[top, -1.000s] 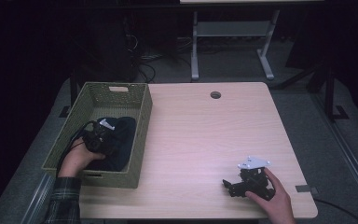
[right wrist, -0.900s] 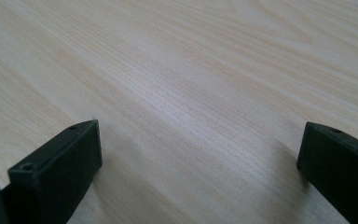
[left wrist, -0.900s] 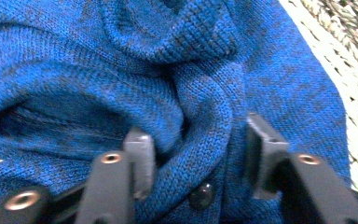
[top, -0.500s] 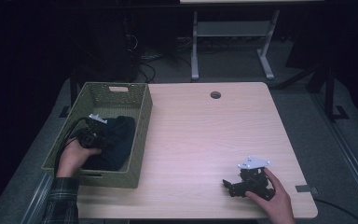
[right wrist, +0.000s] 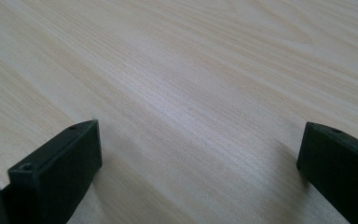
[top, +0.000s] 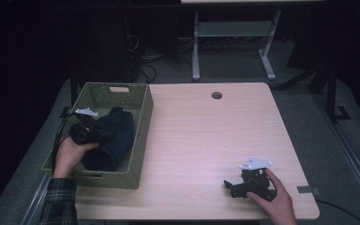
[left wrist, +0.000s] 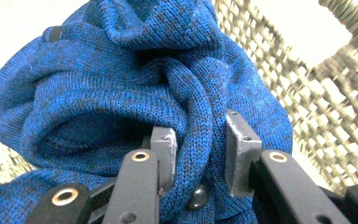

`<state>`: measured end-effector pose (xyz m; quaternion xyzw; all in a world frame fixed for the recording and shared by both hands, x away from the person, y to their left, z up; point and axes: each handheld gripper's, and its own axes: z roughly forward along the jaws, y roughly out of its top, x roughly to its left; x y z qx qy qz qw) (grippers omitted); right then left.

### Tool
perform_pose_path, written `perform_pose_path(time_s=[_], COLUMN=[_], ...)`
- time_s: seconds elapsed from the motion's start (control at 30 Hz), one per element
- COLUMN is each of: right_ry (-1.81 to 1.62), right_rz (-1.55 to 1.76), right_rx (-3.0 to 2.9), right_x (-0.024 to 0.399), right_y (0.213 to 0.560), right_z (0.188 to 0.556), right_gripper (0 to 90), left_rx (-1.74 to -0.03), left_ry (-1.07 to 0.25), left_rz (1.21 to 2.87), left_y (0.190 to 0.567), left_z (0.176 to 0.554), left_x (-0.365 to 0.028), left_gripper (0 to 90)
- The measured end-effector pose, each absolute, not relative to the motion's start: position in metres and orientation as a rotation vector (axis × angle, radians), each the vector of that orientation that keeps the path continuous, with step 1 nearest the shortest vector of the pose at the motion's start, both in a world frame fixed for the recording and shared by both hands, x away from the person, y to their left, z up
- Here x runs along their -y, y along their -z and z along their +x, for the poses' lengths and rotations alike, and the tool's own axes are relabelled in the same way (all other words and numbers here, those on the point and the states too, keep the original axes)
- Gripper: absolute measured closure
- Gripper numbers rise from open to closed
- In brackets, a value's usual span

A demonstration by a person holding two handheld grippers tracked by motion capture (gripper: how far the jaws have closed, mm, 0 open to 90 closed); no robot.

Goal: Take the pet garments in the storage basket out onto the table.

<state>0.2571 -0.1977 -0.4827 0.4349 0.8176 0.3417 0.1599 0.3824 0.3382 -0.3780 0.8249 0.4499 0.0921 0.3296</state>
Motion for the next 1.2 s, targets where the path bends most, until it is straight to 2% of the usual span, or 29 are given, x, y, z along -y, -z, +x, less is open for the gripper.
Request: perform_pose_path(time_s=[0.33,0.7,1.2], right_ry=[-0.976,-0.976,-0.977], right_rz=[1.243,1.241,1.24], right_rx=[-2.336,-2.337,-2.338], right_x=[0.198,0.198,0.198], right_y=[0.483,0.483,0.483], right_z=[0.257,0.257,0.257], right_gripper=[0.0,0.0,0.0], left_rx=[-1.173,-1.093,-0.958], left_ry=[-0.274,-0.321,-0.354], left_rz=[1.986,1.937,1.872], left_y=[0.361,0.336,0.294], left_z=[0.375,0.368,0.357], left_x=[-0.35,-0.348,-0.326], left_gripper=[69.4,69.2,69.3])
